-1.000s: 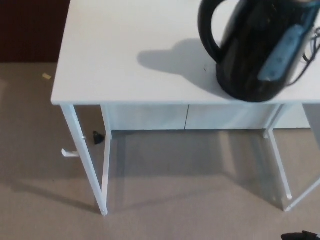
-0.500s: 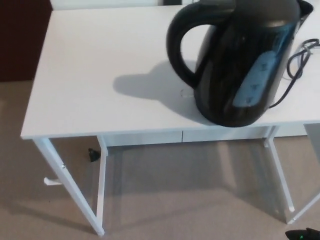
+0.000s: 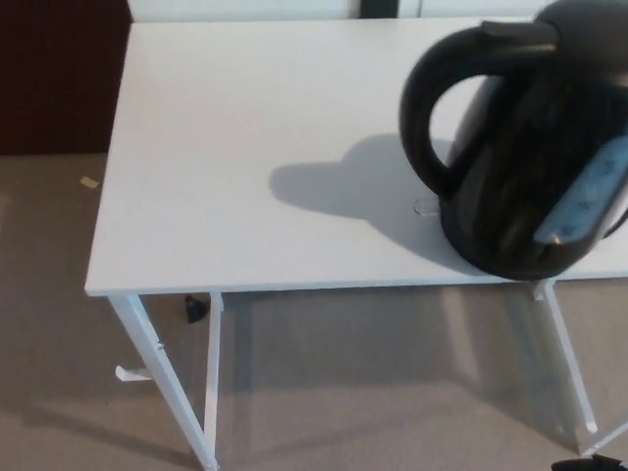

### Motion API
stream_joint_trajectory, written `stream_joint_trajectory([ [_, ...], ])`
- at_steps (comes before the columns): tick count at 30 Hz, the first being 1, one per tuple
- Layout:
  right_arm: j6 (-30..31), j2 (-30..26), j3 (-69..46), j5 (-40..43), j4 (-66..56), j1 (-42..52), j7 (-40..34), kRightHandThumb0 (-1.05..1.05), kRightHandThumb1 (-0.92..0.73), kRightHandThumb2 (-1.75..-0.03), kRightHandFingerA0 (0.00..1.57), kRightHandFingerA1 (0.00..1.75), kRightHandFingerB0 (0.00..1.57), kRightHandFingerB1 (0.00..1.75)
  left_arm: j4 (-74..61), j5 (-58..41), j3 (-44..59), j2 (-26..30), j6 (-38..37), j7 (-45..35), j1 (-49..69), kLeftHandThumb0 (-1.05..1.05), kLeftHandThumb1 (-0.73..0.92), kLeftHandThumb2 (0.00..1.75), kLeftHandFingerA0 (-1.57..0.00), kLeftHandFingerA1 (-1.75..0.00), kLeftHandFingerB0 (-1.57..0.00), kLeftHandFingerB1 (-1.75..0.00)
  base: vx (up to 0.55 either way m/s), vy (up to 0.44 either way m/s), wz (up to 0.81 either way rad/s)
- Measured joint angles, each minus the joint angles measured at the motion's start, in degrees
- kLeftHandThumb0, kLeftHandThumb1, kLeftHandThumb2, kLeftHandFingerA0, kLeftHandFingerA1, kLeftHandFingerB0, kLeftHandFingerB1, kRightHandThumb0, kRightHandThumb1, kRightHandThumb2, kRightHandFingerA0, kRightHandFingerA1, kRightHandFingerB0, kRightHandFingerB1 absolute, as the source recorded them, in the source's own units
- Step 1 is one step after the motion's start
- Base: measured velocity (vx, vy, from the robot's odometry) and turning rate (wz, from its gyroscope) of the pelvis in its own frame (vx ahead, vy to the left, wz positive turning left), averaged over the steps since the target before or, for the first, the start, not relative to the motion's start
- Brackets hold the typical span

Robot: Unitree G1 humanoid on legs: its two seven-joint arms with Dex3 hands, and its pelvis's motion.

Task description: The robot walk towards a table in front and uses its left hand to pick up the pot from the base and places it on the table

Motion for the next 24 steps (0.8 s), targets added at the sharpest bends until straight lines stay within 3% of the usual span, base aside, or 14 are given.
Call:
stream_joint_trajectory([
  [12, 0.28, 0.02, 0.02, -0.19, 0.21, 0.01, 0.0, -0.33, -0.63, -0.59, 0.62, 0.58, 0.39, 0.43, 0.42, 0.0, 0.08, -0.79, -0.65, 0.43, -0.22, -0.16, 0.59, 0.57, -0.51, -0.43, -0.36, -0.36, 0.0, 0.0, 0.0],
  [13, 0.29, 0.02, 0.02, -0.19, 0.2, 0.0, 0.0, -0.33, -0.63, -0.59, 0.61, 0.57, 0.38, 0.42, 0.41, 0.0, 0.09, -0.79, -0.65, 0.43, -0.24, -0.14, 0.41, 0.87, -0.39, -0.59, -0.21, -0.5, 0.0, 0.0, 0.0],
  [17, 0.61, 0.02, 0.03, -0.19, 0.07, -0.02, 0.0, -0.33, -0.64, -0.59, 0.62, 0.56, 0.39, 0.42, -0.06, -0.01, 0.44, -0.85, -0.65, 1.02, -0.29, -0.15, 0.42, 0.87, -0.27, -0.55, -0.11, -0.47, 0.0, 0.0, 0.0],
  [19, 0.73, 0.02, 0.06, -0.2, 0.02, -0.02, 0.0, -0.33, -0.63, -0.59, 0.61, 0.57, 0.4, 0.43, -0.78, -0.32, 1.61, -0.88, -0.63, 1.5, -0.19, -0.14, 0.42, 0.87, -0.24, -0.55, -0.1, -0.47, 0.0, 0.0, 0.0],
  [20, 0.76, 0.05, 0.06, -0.19, -0.01, -0.01, -0.01, -0.33, -0.63, -0.58, 0.62, 0.57, 0.4, 0.43, -1.57, -0.65, 2.79, -0.91, -0.54, 1.79, -0.13, -0.2, 0.57, 0.59, -0.3, -0.39, -0.21, -0.32, 0.0, 0.0, 0.0],
  [21, 0.83, 0.1, 0.06, -0.19, -0.07, 0.04, -0.01, -0.32, -0.63, -0.58, 0.61, 0.56, 0.4, 0.42, -2.52, -1.26, 4.98, -0.66, -0.5, 2.54, -0.31, -0.25, 0.59, 0.62, -0.19, -0.35, -0.15, -0.31, 0.0, 0.0, 0.0],
  [22, 0.85, 0.16, 0.06, -0.18, -0.12, 0.06, -0.01, -0.32, -0.64, -0.58, 0.6, 0.55, 0.4, 0.42, -2.69, -1.63, 6.4, -0.28, -0.46, 3.01, -0.63, -0.26, 0.54, 0.61, -0.28, -0.39, -0.2, -0.34, 0.0, 0.0, 0.0],
  [24, 0.89, 0.24, 0.05, -0.18, -0.14, 0.1, 0.0, -0.32, -0.64, -0.58, 0.61, 0.55, 0.4, 0.42, -3.14, -2.93, 11.34, 2.45, 0.06, 4.51, -1.72, -0.23, 0.6, 0.61, -0.21, -0.35, -0.17, -0.3, 0.0, 0.0, 0.0],
])
